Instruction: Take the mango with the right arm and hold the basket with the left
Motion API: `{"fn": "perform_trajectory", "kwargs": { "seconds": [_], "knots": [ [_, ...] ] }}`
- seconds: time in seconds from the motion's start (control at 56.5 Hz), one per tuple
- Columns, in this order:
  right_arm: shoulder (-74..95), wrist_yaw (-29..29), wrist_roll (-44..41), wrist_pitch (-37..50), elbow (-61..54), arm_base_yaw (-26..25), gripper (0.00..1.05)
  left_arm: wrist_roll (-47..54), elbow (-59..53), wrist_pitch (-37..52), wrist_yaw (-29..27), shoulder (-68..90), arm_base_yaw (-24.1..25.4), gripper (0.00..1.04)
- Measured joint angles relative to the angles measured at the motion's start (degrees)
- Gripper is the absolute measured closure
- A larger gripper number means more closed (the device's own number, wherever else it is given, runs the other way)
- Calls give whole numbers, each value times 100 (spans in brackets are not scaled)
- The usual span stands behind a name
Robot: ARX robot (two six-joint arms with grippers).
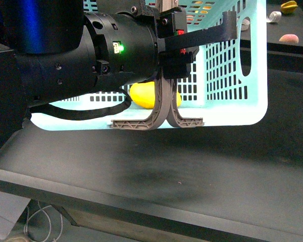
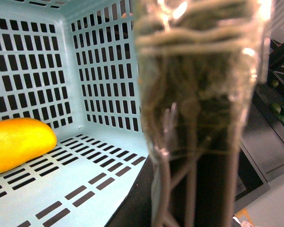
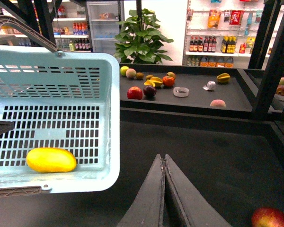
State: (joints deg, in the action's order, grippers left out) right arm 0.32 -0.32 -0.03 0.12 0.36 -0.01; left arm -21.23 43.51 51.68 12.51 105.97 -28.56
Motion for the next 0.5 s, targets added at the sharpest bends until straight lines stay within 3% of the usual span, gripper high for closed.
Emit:
{"fn": "perform_trajectory", "kwargs": {
  "seconds": [0.495],
  "knots": [
    [0,2,0,0,0,0,103,-20,0,0,4,0,4,100]
  ]
}}
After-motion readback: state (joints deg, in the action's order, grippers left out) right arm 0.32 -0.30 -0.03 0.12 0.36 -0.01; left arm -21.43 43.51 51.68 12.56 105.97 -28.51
